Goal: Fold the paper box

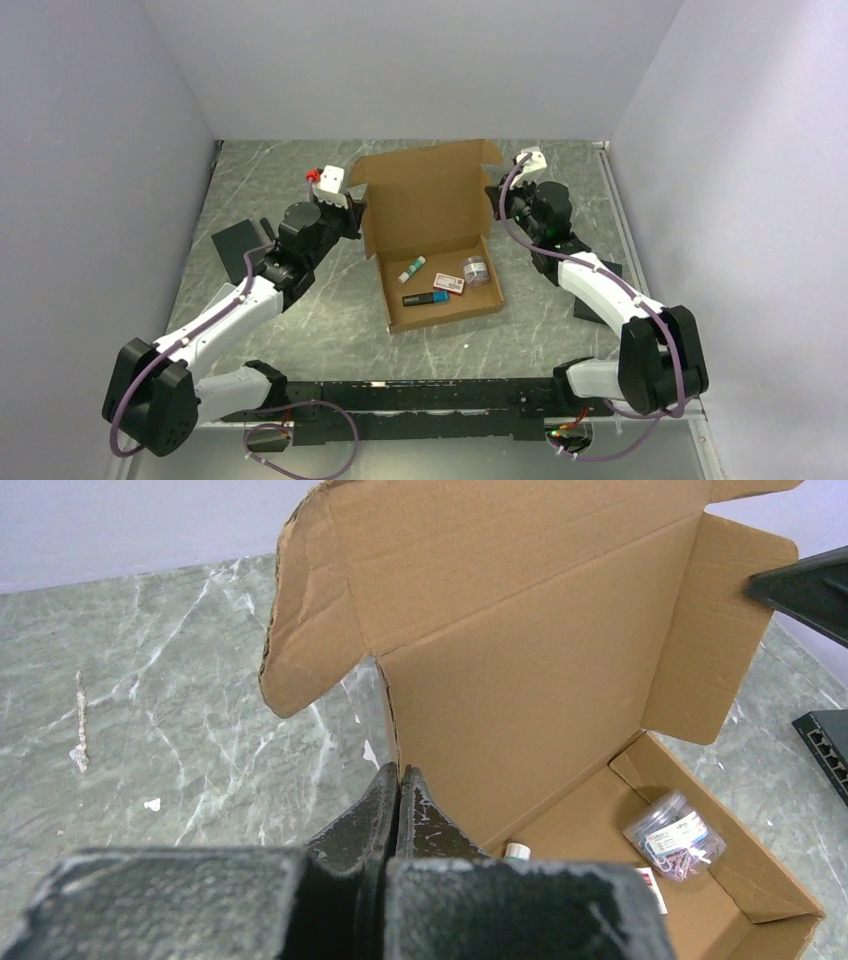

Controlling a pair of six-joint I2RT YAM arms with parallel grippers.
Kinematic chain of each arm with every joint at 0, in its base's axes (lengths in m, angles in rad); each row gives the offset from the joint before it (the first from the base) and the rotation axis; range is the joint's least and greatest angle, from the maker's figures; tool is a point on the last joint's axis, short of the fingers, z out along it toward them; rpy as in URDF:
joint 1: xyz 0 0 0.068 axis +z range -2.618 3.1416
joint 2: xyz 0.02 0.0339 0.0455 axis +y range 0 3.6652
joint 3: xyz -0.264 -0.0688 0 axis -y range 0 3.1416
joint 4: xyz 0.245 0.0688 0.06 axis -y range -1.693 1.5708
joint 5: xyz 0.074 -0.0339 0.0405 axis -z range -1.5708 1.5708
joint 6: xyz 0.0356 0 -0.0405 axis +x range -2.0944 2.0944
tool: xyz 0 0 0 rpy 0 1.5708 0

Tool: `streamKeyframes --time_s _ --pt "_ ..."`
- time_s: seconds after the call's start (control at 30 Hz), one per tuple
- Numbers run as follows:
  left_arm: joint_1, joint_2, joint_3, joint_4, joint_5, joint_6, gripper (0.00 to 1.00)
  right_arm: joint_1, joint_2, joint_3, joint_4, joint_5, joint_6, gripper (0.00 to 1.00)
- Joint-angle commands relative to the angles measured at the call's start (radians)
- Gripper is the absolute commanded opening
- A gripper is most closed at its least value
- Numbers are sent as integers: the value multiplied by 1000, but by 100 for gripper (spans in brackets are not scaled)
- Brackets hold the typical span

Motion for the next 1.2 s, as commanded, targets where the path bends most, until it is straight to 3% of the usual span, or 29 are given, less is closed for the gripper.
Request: streamKeyframes --time_s 0.0,0.9,1.07,1.17 --pt "-51 -33 -12 31 -13 21 0 28 -51 -20 -25 -84 9 0" --pt "-233 -86 -54 15 -215 94 0 37 -153 -6 -313 -119 -59 0" --pt "-233 -31 -21 88 -300 185 0 37 -113 40 -251 -77 -72 0" --pt "-227 34 11 176 -348 319 0 37 -48 112 -195 -62 -87 0"
